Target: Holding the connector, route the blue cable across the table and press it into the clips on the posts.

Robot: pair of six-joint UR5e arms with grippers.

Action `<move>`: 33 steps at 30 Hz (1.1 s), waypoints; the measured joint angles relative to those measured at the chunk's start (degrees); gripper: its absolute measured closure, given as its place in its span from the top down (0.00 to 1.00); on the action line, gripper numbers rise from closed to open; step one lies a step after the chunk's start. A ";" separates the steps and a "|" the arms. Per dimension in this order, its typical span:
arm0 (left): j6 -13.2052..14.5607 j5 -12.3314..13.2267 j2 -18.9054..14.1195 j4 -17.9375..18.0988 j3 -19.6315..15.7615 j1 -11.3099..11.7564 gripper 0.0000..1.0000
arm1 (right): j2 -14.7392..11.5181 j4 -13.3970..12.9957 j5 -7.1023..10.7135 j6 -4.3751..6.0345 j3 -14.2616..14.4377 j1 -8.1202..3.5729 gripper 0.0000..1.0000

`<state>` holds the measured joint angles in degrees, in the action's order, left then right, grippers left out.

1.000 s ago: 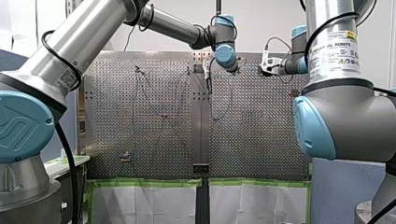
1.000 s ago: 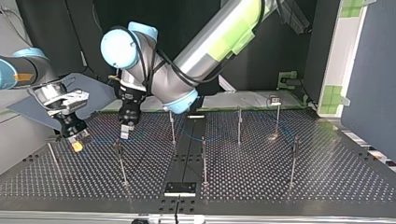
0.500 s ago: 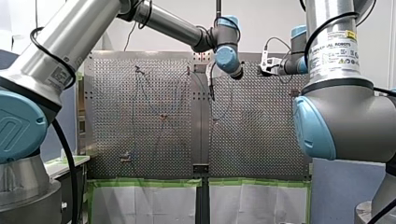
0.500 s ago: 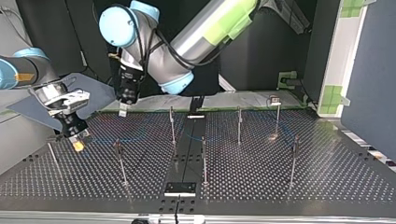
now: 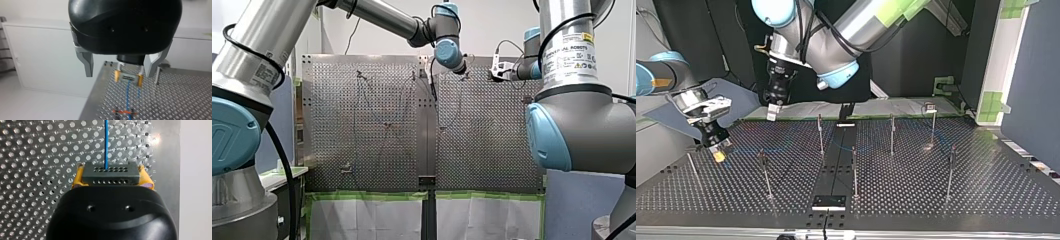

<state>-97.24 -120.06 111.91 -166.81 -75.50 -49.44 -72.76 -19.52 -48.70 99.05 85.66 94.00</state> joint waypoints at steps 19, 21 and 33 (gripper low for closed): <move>-3.30 6.48 -9.60 9.57 -9.61 1.55 1.00 | 0.02 0.09 -0.09 0.01 0.05 0.19 0.00; -3.30 6.08 -10.58 10.57 -10.57 1.61 1.00 | 0.02 0.09 -0.09 0.01 0.04 0.24 0.00; -3.23 5.52 -14.45 16.92 -16.96 1.40 1.00 | -0.05 0.17 -0.09 -0.03 0.03 0.59 0.00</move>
<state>-100.47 -114.54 97.46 -149.89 -92.46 -48.05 -72.82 -19.35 -48.79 99.03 85.69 94.59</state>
